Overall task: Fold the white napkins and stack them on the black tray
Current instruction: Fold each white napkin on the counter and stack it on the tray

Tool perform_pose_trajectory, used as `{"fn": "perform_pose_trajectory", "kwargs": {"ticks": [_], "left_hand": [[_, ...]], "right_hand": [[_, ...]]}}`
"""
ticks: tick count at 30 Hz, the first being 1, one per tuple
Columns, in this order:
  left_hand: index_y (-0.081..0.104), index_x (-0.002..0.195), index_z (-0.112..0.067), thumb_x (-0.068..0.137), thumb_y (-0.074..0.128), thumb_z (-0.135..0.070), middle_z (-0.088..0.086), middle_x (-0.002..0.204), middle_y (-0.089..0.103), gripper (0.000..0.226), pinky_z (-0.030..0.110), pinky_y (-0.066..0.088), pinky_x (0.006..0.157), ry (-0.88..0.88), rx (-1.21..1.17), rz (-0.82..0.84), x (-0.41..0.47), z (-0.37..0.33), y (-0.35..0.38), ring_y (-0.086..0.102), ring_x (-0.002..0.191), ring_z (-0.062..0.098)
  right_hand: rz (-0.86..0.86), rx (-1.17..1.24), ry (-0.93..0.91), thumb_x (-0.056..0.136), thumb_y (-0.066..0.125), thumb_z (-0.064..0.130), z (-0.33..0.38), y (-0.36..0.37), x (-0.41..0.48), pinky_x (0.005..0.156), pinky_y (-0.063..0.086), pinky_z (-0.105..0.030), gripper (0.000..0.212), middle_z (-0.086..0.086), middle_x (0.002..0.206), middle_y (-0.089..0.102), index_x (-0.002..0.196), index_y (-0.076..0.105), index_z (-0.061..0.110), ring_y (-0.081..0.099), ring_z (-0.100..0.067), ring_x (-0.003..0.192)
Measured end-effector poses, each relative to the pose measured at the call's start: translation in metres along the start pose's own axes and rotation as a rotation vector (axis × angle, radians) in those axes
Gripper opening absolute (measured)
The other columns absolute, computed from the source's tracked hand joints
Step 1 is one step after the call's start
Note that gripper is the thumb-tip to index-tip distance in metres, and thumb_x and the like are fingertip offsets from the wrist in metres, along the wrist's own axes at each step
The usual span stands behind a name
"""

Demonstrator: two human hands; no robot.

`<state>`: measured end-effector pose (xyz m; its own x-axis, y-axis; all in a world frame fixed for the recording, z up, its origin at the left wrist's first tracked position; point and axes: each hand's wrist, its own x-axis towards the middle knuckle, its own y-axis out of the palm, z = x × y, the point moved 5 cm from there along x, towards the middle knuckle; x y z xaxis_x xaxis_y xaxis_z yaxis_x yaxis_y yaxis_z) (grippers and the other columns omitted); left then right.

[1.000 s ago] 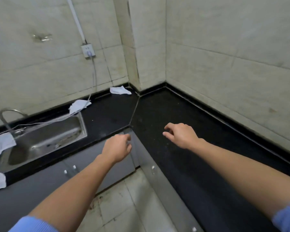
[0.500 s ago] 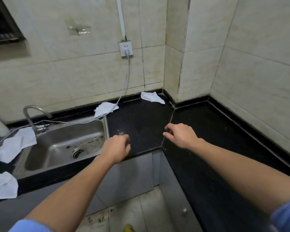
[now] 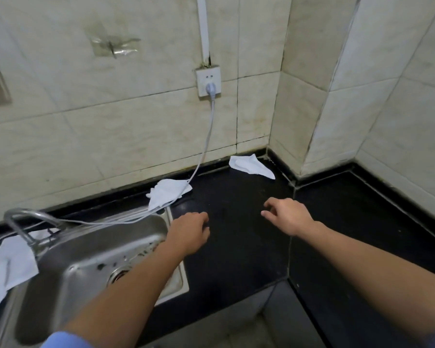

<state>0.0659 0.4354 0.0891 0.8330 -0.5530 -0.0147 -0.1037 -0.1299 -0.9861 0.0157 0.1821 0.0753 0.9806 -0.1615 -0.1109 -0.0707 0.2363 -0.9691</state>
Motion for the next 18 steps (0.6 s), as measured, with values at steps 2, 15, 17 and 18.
{"fn": "perform_pose_trajectory", "kwargs": {"ticks": [2,15,17,18], "left_hand": [[0.057,0.103,-0.022,0.087,0.051,-0.034,0.001,0.103,0.065,0.02,0.037,0.048,0.077,-0.007,-0.015,0.017,0.027,0.013,0.009,0.059,0.099,0.026],[0.058,0.106,-0.022,0.089,0.05,-0.034,0.0,0.102,0.065,0.022,0.034,0.045,0.072,-0.114,-0.074,0.156,0.186,0.061,0.074,0.061,0.098,0.025],[0.058,0.106,-0.021,0.09,0.05,-0.034,0.001,0.105,0.065,0.022,0.034,0.046,0.074,-0.141,-0.087,0.197,0.194,0.064,0.088,0.061,0.099,0.026],[0.058,0.106,-0.021,0.09,0.05,-0.033,0.002,0.106,0.065,0.022,0.034,0.046,0.075,-0.16,-0.092,0.222,0.196,0.066,0.095,0.061,0.099,0.027]], "right_hand": [[0.013,0.0,0.003,0.093,0.047,0.054,-0.005,0.004,0.033,0.079,0.05,-0.035,0.036,0.006,0.103,0.068,0.12,0.055,0.031,0.063,-0.019,0.098],[0.139,0.072,0.1,0.093,0.053,0.041,-0.074,0.073,0.26,0.077,0.045,-0.032,0.031,-0.005,0.112,0.065,0.117,0.06,0.021,0.059,-0.025,0.102],[0.116,0.092,0.135,0.093,0.055,0.035,-0.087,0.082,0.287,0.082,0.044,-0.032,0.037,-0.009,0.122,0.06,0.125,0.058,0.016,0.057,-0.028,0.11],[0.092,0.116,0.171,0.092,0.056,0.033,-0.093,0.085,0.299,0.085,0.046,-0.035,0.041,-0.011,0.126,0.056,0.129,0.054,0.015,0.055,-0.031,0.113]]}}
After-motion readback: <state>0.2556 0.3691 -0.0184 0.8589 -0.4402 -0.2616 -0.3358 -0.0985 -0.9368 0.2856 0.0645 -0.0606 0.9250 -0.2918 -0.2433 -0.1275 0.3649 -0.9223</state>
